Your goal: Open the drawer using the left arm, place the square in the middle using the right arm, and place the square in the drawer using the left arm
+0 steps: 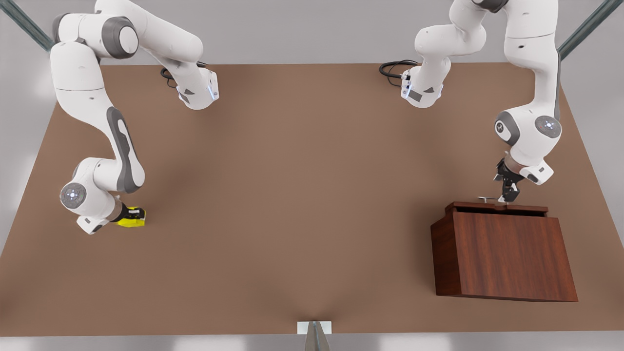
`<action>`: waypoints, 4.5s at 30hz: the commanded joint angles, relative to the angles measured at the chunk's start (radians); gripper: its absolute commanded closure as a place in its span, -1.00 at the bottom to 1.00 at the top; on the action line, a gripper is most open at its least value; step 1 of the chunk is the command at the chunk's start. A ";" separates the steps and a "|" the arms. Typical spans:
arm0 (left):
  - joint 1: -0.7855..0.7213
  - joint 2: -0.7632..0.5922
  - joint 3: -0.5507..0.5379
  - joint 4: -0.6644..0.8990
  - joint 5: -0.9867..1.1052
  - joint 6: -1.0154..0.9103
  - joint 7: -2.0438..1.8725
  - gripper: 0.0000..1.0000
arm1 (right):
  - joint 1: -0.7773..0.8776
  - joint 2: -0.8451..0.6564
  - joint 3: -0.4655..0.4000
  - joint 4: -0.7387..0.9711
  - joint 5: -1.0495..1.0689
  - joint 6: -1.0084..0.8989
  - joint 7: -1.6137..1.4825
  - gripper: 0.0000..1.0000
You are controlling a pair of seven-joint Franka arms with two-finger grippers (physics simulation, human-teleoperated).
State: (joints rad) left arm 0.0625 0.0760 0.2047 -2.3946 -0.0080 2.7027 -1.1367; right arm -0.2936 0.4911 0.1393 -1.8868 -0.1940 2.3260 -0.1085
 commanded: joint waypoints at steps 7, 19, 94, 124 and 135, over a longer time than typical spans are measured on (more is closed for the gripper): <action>-0.001 -0.010 0.001 -0.023 0.002 -0.021 0.000 -1.00 | 0.074 -0.023 0.347 0.101 0.007 -0.163 0.383 0.03; -0.001 -0.032 0.029 -0.023 0.008 -0.078 0.003 -1.00 | 0.705 0.466 0.247 0.767 -0.062 -0.272 0.615 0.01; -0.457 0.794 -0.706 1.115 0.438 -0.577 1.364 -1.00 | 0.241 -0.358 -0.021 0.287 0.157 -0.603 0.179 -1.00; -0.468 0.959 -0.671 1.140 0.441 -0.415 1.463 -1.00 | 0.241 -0.341 -0.021 0.288 0.157 -0.600 0.179 -1.00; -0.481 0.962 -0.650 1.132 0.439 -0.402 1.428 -0.40 | 0.241 -0.336 -0.021 0.285 0.157 -0.594 0.179 -1.00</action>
State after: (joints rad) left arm -0.4187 1.0370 -0.4448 -1.2655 0.4348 2.3027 0.2896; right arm -0.0522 0.1550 0.1181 -1.6015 -0.0368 1.7319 0.0706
